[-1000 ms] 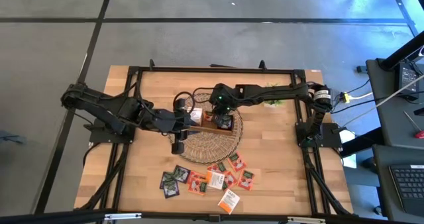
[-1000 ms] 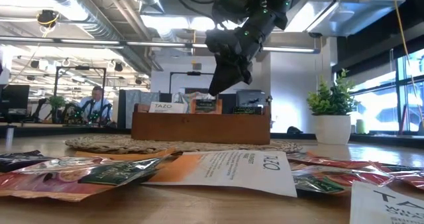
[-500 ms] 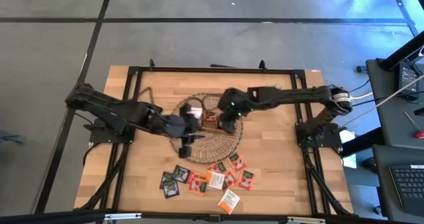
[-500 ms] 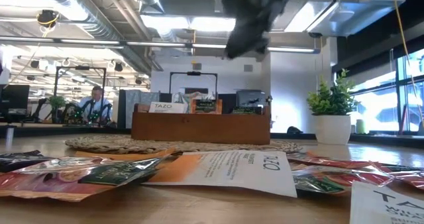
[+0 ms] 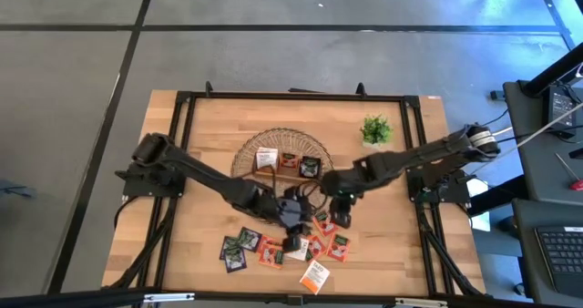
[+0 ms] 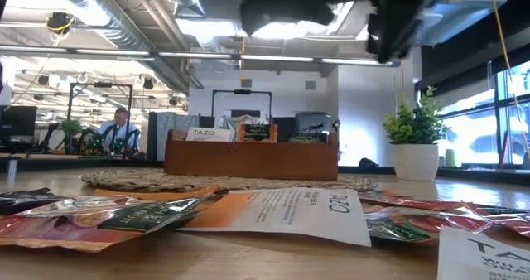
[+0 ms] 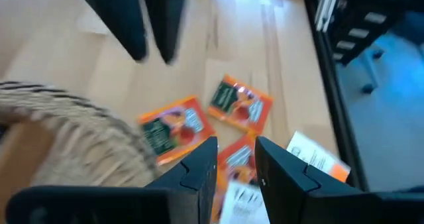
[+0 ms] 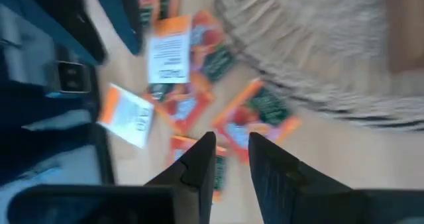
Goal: Pick & Place Tea
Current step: Put the orange tea bag into the middle section of the wooden organizer
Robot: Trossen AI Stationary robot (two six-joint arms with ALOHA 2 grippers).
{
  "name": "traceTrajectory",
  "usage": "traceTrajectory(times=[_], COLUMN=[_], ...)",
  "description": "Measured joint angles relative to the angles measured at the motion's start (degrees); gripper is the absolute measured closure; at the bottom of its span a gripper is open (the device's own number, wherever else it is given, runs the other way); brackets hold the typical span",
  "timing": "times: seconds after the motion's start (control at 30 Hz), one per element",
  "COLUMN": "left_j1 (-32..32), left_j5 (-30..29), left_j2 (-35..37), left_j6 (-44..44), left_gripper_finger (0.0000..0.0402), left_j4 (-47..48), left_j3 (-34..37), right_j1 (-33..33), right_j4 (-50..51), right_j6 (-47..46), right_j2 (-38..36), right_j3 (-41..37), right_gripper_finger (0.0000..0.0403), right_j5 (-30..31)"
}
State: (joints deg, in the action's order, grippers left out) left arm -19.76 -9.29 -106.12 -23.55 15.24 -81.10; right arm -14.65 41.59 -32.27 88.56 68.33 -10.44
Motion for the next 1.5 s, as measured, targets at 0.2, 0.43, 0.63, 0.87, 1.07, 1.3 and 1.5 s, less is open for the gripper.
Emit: traceTrajectory(times=[0.2,0.43,0.63,0.87,1.07,1.3,1.5], left_j1=[-1.9,-1.5,-0.8,1.0,1.9,2.0,2.0], left_j5=[-4.4,-5.7,-5.6,-4.7,-1.3,-1.4,-0.3], left_j2=[-6.0,-12.8,-15.7,-18.4,-20.5,-20.6,-20.6], left_j6=[-5.0,-9.5,-11.2,-11.5,-12.3,-11.6,-8.7], left_gripper_finger=[0.0301,0.0301,0.0300,0.0303,0.0302,0.0300,0.0302], left_j4=[-7.8,-12.6,-13.9,-14.3,-15.8,-15.8,-14.7], left_j3=[0.0,-0.1,-0.1,-0.1,-0.1,-0.1,-0.2], right_j1=[-1.9,-2.9,-4.2,-3.8,-3.1,-2.1,1.5], right_j4=[-18.6,-34.3,-41.9,-44.1,-45.3,-41.7,-42.1], right_j6=[-12.3,-25.4,-30.5,-32.5,-31.8,-30.7,-27.4], right_j2=[-8.2,-10.8,-10.4,-10.4,-10.4,-8.6,-4.0], right_j3=[-17.4,-30.1,-35.9,-38.7,-38.7,-38.7,-38.7], right_gripper_finger=[0.0309,0.0309,0.0308,0.0262,0.0202,0.0176,0.0176], right_j5=[0.8,2.8,3.9,9.1,10.6,8.5,-1.3])
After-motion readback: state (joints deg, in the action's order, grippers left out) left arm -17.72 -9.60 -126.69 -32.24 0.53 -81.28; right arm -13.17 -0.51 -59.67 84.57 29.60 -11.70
